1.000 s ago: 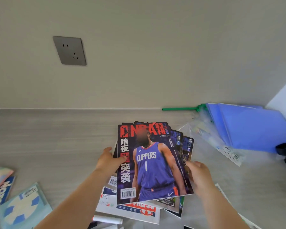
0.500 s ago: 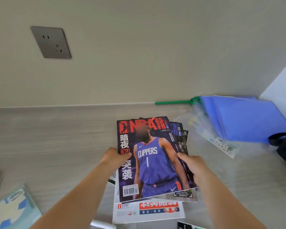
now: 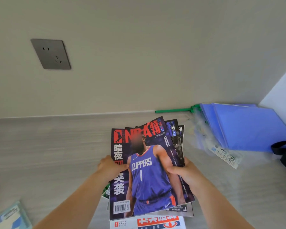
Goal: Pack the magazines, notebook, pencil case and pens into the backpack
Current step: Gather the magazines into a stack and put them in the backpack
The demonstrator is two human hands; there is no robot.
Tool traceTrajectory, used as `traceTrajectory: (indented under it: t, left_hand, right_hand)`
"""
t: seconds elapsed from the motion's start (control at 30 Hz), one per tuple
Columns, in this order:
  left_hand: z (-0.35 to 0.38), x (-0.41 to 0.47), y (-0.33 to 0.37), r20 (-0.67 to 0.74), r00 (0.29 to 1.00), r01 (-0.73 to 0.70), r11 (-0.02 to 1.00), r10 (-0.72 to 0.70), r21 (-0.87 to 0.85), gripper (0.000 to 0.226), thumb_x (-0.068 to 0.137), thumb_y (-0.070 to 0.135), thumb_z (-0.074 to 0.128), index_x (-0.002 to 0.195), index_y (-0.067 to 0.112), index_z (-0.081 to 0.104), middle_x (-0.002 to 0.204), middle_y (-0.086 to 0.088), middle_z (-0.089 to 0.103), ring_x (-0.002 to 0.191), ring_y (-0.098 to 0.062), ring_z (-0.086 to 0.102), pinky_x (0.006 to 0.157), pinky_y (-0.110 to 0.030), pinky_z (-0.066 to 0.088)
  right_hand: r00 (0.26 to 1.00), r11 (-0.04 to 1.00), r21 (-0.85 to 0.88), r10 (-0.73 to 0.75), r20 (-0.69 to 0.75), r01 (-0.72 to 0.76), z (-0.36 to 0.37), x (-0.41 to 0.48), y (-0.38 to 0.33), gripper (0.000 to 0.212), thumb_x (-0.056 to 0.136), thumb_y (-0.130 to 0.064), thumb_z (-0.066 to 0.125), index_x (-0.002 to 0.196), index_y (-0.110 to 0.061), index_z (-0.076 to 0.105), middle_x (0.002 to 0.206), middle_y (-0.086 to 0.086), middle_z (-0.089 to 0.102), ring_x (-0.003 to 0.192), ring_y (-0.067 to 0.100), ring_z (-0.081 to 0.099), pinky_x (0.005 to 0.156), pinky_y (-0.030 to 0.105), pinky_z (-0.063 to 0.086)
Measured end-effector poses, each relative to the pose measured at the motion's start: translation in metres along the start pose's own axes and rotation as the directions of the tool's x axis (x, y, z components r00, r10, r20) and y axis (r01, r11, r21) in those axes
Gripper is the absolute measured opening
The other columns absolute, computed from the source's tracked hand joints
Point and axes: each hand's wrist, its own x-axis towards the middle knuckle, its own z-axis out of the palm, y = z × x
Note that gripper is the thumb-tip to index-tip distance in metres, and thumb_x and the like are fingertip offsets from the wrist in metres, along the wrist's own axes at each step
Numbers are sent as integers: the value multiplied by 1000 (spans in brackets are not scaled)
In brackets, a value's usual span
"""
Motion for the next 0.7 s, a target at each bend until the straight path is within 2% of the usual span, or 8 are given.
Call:
traceTrajectory:
  t: [0.1, 0.17, 0.23, 0.3, 0.4, 0.5, 0.57, 0.7]
  left_hand:
    - [-9, -6, 0, 23, 998, -53, 954, 62, -297, 27, 76, 16, 71, 99, 3, 66, 85, -14, 69, 72, -24, 65, 62, -25, 52]
    - [-14, -9, 1, 10, 996, -76, 855, 94, -513, 15, 79, 2, 64, 94, -2, 63, 75, -12, 65, 53, -16, 64, 47, -19, 52]
    - [-21, -10, 3, 19, 994, -62, 717, 104, -695, 10, 82, -4, 57, 91, 0, 60, 63, -9, 67, 39, -8, 61, 40, -15, 51]
    - [-32, -13, 4, 71, 990, -20, 628, 120, -778, 11, 85, -2, 52, 83, 6, 60, 48, 1, 69, 37, -7, 61, 38, -16, 51]
    - [-51, -20, -1, 125, 965, -52, 634, 232, -772, 23, 85, -6, 47, 77, 9, 63, 51, 2, 72, 44, -10, 67, 41, -19, 53]
    - [-68, -27, 2, -15, 953, -224, 670, 302, -708, 37, 80, -15, 50, 69, 15, 68, 51, 8, 71, 47, -4, 66, 46, -14, 53]
    - [-75, -32, 9, -141, 929, -349, 688, 342, -636, 35, 78, -14, 56, 68, 18, 65, 46, 14, 69, 45, 2, 63, 47, -10, 52]
    - [-82, -46, 23, -274, 856, -514, 666, 438, -540, 35, 73, -15, 61, 72, 20, 61, 46, 22, 66, 45, 8, 60, 45, -6, 48]
  right_hand:
    - [996, 996, -13, -84, -1, 84, 0, -6, -4, 36, 72, 15, 62, 79, -20, 61, 68, -4, 67, 52, 0, 63, 49, 9, 49]
    - [989, 989, -7, -148, 11, 148, 1, -12, -10, 37, 68, 13, 66, 80, -21, 60, 60, -11, 68, 50, -4, 62, 49, 8, 47]
    - [976, 977, 10, -213, 40, 213, 3, -20, -18, 36, 57, 4, 70, 81, -20, 60, 54, -15, 70, 51, -6, 61, 49, 7, 47]
    - [957, 961, 3, -275, 95, 276, 6, -28, -29, 36, 50, -4, 66, 81, -21, 60, 57, -18, 70, 54, -8, 60, 52, 5, 46]
    - [933, 936, -86, -328, 148, 342, 7, -34, -44, 36, 51, -2, 68, 78, -24, 58, 57, -19, 69, 53, -14, 58, 51, 1, 44]
    - [920, 908, -174, -355, 165, 381, 6, -30, -62, 38, 61, 7, 72, 75, -25, 57, 64, -13, 63, 50, -12, 56, 51, 2, 44]
    - [918, 902, -181, -370, 143, 392, 7, -25, -68, 41, 66, 14, 68, 74, -25, 57, 68, -9, 61, 51, -8, 57, 51, 4, 45]
    - [921, 910, -149, -375, 102, 387, 9, -20, -70, 39, 69, 16, 65, 74, -22, 58, 72, -5, 64, 62, 5, 60, 59, 18, 49]
